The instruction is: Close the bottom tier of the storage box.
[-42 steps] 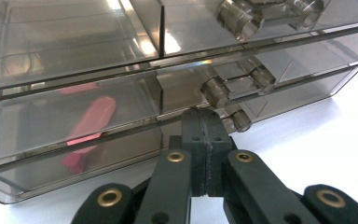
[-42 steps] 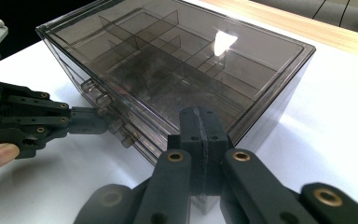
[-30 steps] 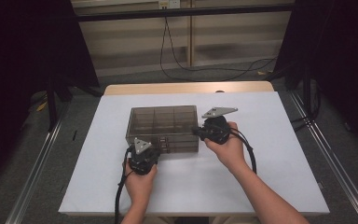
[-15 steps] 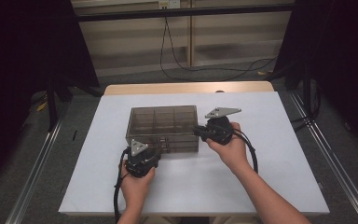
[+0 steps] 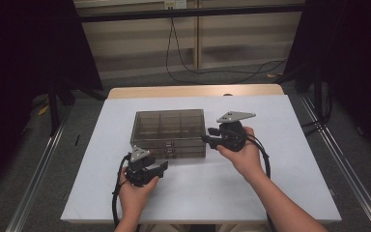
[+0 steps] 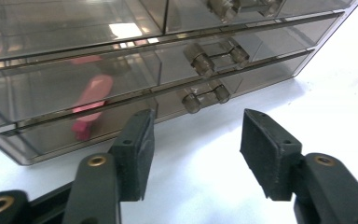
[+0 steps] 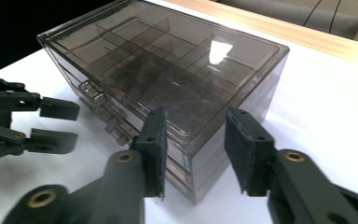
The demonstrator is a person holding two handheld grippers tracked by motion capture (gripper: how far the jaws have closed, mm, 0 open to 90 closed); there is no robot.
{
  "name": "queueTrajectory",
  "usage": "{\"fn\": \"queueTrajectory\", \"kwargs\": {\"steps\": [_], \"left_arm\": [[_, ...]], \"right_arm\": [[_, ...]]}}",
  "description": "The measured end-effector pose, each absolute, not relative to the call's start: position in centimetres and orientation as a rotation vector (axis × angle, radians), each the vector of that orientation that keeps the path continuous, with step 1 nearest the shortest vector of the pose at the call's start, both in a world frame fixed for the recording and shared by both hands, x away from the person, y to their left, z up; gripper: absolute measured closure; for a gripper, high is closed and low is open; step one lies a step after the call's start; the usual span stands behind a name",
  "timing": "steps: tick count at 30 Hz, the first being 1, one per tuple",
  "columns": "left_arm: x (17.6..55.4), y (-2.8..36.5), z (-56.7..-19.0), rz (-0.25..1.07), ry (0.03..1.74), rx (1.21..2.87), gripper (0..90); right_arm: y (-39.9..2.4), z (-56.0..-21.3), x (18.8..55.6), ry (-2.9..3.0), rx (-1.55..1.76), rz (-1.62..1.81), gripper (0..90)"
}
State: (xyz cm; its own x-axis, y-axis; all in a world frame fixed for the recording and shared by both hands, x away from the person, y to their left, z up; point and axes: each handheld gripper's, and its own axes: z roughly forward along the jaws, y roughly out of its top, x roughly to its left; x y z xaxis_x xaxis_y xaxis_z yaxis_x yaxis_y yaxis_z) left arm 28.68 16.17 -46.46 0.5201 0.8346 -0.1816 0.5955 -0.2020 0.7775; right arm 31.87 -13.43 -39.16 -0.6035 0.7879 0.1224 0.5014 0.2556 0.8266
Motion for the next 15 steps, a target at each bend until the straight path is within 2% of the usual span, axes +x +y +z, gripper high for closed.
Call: {"fn": "queueTrajectory", "kwargs": {"steps": [6, 15], "left_arm": [[28.6, 16.6, -46.2, 0.349, 1.171, 1.912, 37.3], [28.6, 16.9, -46.1, 0.344, 1.140, 1.940, 26.0]], "right_arm": [[-13.9, -39.2, 31.6, 2.203, 1.200, 1.299, 49.2], [-14.9, -39.6, 31.0, 2.217, 1.194, 1.282, 40.4]]}}
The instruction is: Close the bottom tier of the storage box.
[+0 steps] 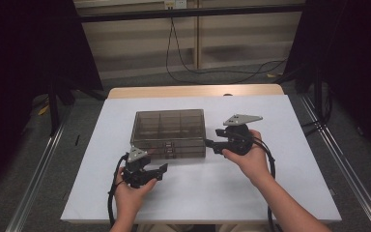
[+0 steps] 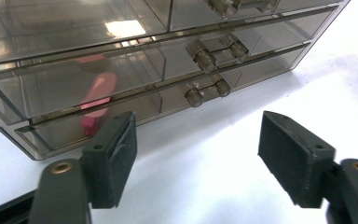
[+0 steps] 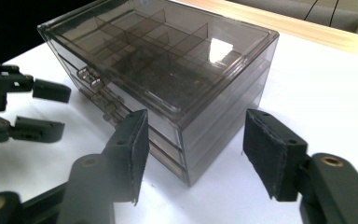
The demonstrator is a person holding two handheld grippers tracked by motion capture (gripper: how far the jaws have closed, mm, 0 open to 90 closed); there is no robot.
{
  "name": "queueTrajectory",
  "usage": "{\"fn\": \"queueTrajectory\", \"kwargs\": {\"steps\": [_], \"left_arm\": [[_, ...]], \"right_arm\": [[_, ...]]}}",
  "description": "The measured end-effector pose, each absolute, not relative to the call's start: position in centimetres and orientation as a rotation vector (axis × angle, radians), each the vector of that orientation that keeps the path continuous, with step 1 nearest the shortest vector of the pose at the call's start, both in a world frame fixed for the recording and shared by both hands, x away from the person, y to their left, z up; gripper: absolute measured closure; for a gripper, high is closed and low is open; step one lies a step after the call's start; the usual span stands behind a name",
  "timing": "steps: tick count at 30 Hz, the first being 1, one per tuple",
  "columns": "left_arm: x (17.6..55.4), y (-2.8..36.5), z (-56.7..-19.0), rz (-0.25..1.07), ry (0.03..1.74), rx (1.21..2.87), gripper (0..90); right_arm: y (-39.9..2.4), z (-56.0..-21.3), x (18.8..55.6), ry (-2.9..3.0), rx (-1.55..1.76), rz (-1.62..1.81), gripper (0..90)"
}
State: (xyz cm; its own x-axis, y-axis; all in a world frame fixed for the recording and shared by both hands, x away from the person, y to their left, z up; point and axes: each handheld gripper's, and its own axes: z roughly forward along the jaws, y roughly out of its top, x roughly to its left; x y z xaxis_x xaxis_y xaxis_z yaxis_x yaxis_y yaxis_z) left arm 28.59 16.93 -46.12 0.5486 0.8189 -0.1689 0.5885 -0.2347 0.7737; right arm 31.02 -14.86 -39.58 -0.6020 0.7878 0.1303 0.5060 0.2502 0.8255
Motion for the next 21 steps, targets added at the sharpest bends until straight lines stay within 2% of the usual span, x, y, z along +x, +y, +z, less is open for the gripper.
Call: {"fn": "queueTrajectory", "kwargs": {"steps": [11, 21], "left_arm": [[28.4, 18.3, -45.8, 0.336, 1.113, 1.961, 18.6], [28.2, 19.4, -45.6, 0.323, 1.097, 1.955, 14.7]], "right_arm": [[-16.4, -40.0, 29.8, 2.229, 1.180, 1.271, 27.0], [-17.8, -40.8, 28.8, 2.234, 1.184, 1.260, 21.6]]}}
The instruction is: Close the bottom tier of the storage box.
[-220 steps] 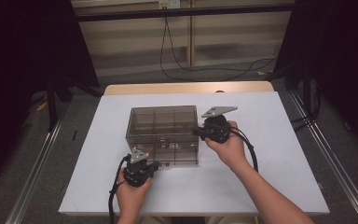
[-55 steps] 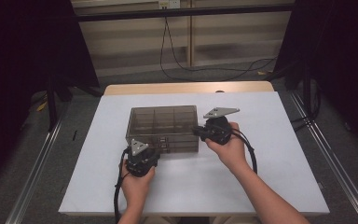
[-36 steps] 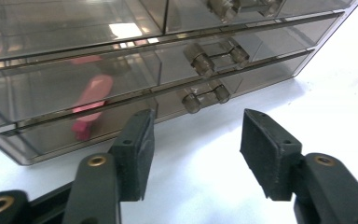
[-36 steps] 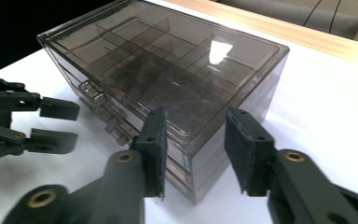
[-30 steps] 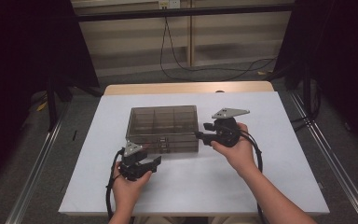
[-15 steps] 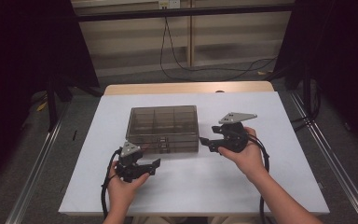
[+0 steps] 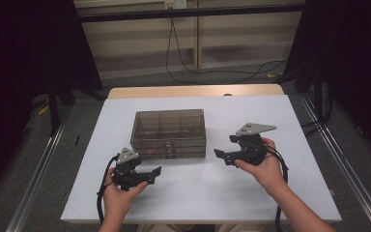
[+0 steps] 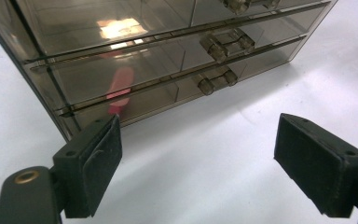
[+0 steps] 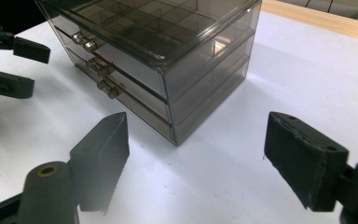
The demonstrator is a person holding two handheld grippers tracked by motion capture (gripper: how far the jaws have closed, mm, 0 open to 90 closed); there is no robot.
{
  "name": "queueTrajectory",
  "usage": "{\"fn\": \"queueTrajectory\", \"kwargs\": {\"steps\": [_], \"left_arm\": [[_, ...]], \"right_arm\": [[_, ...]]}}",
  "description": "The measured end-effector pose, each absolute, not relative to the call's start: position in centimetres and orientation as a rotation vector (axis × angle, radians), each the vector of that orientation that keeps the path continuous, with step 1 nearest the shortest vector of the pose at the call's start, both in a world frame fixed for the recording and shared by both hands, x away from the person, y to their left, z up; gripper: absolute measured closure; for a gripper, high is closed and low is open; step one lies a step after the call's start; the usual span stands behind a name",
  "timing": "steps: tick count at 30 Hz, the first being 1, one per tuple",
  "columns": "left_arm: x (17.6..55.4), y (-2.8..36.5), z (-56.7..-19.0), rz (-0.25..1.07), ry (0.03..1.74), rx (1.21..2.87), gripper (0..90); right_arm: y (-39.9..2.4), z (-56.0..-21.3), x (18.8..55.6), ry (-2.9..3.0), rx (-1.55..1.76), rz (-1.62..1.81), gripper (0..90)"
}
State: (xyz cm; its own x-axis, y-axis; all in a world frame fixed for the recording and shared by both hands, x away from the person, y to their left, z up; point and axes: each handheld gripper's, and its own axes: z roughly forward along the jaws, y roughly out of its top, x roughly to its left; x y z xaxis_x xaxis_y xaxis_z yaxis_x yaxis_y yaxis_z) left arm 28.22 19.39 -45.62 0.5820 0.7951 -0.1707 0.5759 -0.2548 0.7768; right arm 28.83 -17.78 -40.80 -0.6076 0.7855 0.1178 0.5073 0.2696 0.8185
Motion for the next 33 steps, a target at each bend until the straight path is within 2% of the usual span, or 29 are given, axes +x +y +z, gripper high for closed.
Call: {"fn": "queueTrajectory", "kwargs": {"steps": [14, 33], "left_arm": [[28.0, 20.6, -46.0, 0.297, 1.102, 1.965, 12.8], [27.9, 21.6, -46.8, 0.280, 1.105, 1.995, 11.9]], "right_arm": [[-19.0, -42.0, 27.9, 2.250, 1.200, 1.211, 14.4], [-21.6, -44.2, 26.6, 2.244, 1.201, 1.142, 11.7]]}}
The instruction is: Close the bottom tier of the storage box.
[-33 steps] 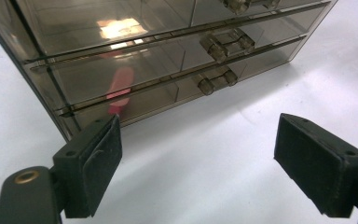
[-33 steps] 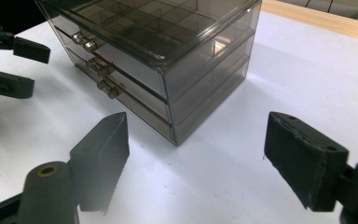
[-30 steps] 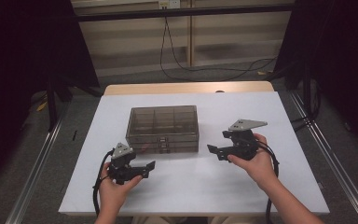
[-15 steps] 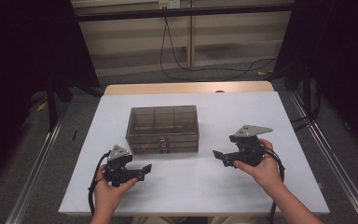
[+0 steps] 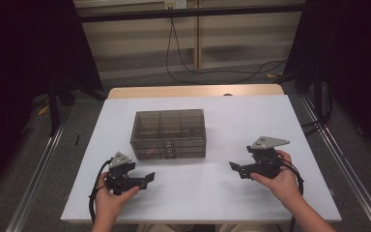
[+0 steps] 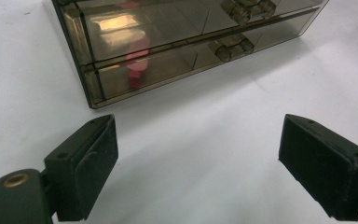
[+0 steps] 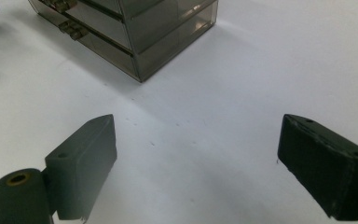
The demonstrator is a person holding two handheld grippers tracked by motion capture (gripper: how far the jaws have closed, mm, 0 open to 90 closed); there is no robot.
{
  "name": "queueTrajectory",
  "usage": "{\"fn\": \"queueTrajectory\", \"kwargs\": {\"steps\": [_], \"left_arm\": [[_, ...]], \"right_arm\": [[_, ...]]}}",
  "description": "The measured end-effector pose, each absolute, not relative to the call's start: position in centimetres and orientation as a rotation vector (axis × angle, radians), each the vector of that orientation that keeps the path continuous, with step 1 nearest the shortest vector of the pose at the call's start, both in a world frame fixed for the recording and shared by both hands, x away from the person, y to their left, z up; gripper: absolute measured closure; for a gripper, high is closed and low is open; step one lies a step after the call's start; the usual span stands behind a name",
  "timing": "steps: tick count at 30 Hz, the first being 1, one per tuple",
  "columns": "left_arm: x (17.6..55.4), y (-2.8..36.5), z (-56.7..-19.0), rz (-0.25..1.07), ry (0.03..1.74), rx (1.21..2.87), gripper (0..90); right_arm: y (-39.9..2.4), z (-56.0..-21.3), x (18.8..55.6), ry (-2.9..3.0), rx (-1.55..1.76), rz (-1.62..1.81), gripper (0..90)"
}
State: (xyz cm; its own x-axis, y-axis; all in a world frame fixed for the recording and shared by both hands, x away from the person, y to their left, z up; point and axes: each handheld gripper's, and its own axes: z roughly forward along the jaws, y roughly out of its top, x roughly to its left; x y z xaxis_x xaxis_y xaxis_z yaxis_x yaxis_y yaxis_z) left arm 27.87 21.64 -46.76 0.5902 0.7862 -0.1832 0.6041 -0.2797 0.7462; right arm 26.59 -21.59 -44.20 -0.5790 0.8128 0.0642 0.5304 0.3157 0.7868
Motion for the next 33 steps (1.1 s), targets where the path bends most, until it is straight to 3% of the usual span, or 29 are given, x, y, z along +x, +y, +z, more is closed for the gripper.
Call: {"fn": "queueTrajectory", "kwargs": {"steps": [33], "left_arm": [[28.1, 24.4, -47.6, 0.275, 1.129, 1.997, 11.2]], "right_arm": [[-25.3, -46.5, 25.0, 2.243, 1.229, 1.064, 9.5]]}}
